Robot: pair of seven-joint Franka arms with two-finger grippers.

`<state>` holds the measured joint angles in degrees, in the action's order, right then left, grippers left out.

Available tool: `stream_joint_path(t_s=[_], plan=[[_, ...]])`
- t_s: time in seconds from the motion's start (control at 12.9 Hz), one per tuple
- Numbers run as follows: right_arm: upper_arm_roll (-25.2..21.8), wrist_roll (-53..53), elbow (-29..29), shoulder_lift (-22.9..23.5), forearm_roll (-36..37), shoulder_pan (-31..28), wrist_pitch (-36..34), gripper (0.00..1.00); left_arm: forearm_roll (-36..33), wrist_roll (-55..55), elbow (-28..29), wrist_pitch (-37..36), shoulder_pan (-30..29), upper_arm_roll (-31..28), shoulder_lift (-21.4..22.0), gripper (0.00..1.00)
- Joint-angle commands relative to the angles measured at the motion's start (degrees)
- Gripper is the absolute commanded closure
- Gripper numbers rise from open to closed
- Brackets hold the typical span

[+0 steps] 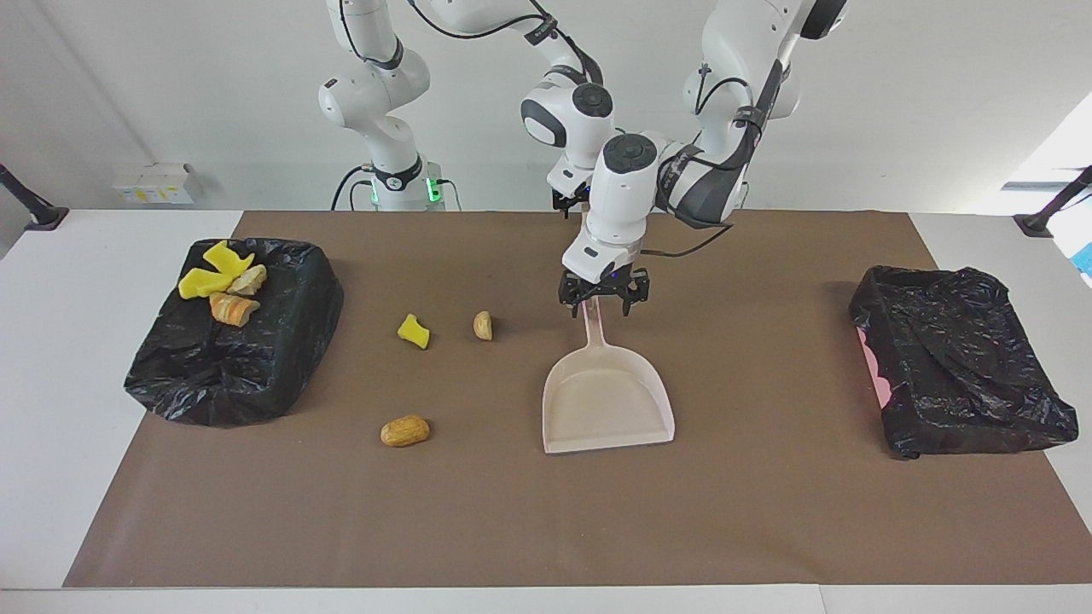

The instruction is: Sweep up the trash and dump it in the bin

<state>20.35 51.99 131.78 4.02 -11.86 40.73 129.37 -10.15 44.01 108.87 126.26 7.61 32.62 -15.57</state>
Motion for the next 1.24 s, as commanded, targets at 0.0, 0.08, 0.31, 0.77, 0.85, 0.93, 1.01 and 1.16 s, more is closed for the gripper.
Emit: stream_joint_path(t_s=[0.0, 0.08, 0.31, 0.77, 0.85, 0.93, 1.01, 1.16], plan=[[-0.1, 0.0, 0.0, -1.8, -1.0, 1.0, -3.9, 0.26, -1.4, 1.3, 4.1, 3.8, 0.0, 0.1, 1.2, 0.0], [-0.2, -0.1, -0.2, -2.1, -1.1, 0.9, -4.0, 0.28, -1.4, 1.3, 4.9, 4.0, 0.0, 0.3, 1.3, 0.0], [-0.2, -0.4, -0.5, -2.2, -1.1, 0.9, -4.0, 0.41, -1.3, 1.2, 5.9, 4.4, -0.1, 0.4, 1.5, 0.07], [-0.2, -1.8, -1.0, -2.1, -2.5, 0.5, -4.0, 0.52, -1.4, 0.7, 5.4, 3.6, -0.4, 0.4, 1.3, 0.85], [-0.2, -1.8, -1.1, -2.1, -2.7, 0.4, -4.0, 0.52, -1.4, 0.5, 5.3, 3.6, -0.4, 0.4, 1.3, 0.9], [-0.2, -2.2, -1.1, -2.2, -2.7, 0.3, -4.0, 0.52, -1.4, 0.4, 5.1, 3.4, -0.4, 0.4, 1.3, 0.95], [-0.2, -2.7, -1.1, -2.4, -2.7, 0.2, -4.1, 0.6, -1.4, -0.2, 4.4, 3.3, -0.7, 0.4, 1.3, 1.0], [-0.2, -2.9, -1.3, -2.4, -3.6, 0.2, -4.1, 0.64, -1.4, -4.2, 3.2, 1.4, -1.2, 0.3, 2.0, 1.0]])
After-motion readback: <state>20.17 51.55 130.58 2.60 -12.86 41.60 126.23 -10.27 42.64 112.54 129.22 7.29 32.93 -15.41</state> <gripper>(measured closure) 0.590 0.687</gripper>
